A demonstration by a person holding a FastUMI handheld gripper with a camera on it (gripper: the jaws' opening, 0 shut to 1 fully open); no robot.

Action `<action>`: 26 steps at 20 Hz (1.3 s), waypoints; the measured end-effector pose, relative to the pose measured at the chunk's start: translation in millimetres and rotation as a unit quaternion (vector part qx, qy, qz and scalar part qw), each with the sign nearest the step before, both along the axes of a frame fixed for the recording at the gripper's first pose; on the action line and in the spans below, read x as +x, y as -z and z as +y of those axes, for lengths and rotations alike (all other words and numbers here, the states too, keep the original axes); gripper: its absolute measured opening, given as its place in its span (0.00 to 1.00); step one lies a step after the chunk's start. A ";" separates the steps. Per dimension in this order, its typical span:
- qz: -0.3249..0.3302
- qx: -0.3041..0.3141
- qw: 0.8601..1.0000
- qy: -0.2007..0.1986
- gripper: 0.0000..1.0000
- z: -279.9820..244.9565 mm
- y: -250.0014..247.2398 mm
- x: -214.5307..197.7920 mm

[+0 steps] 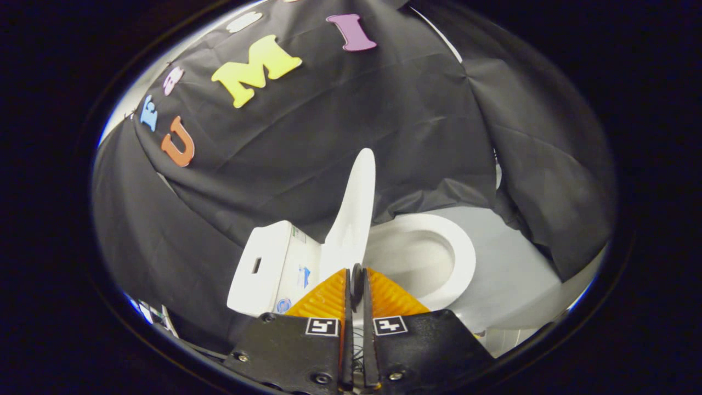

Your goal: Open the toilet lid.

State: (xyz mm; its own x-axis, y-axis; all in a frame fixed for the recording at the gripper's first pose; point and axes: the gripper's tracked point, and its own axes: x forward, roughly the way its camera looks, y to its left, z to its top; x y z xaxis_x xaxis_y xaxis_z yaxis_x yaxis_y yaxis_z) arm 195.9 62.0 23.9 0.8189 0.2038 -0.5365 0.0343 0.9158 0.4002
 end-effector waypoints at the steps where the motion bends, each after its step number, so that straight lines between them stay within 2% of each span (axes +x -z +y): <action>1: 0.000 -0.009 1.000 -0.001 0.10 2.7 -3.0 -0.2; 9: -0.027 -0.040 0.998 -0.029 0.15 57.0 -30.3 -0.4; 19: -0.058 -0.106 0.991 -0.056 0.16 131.9 -54.1 -2.1; 26: -0.073 -0.129 0.984 -0.094 0.15 197.1 -60.0 -3.4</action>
State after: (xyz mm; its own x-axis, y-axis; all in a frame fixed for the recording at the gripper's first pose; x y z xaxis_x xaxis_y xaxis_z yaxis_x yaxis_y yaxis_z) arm 192.5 259.0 83.9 0.8523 0.2315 -0.4691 -0.1861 0.9722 0.1418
